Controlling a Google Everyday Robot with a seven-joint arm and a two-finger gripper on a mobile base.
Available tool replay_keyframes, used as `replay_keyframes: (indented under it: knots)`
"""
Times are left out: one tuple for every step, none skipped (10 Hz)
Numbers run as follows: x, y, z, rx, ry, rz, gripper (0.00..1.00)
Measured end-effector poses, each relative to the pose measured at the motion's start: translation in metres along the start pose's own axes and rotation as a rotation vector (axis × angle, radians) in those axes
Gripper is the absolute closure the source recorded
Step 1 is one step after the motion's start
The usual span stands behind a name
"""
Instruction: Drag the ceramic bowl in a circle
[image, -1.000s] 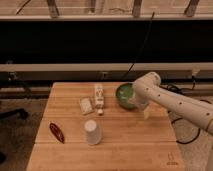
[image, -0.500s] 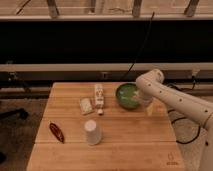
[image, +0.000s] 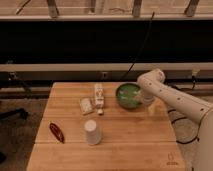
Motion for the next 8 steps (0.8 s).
replay_keyframes:
  knots:
    - [0.002, 0.004, 0.004, -0.001, -0.012, 0.012, 0.47]
    - [0.0, 0.006, 0.006, 0.006, -0.029, 0.023, 0.57]
    - [-0.002, 0.008, 0.008, 0.018, -0.04, 0.031, 0.67]
    - [-0.005, 0.012, 0.01, 0.023, -0.051, 0.038, 0.77]
    - [-0.009, 0.017, 0.01, 0.023, -0.056, 0.043, 0.87]
    - [-0.011, 0.018, 0.01, 0.03, -0.059, 0.047, 0.94]
    - [-0.015, 0.02, 0.008, 0.034, -0.059, 0.05, 1.0]
    - [-0.018, 0.023, 0.005, 0.033, -0.056, 0.053, 1.0]
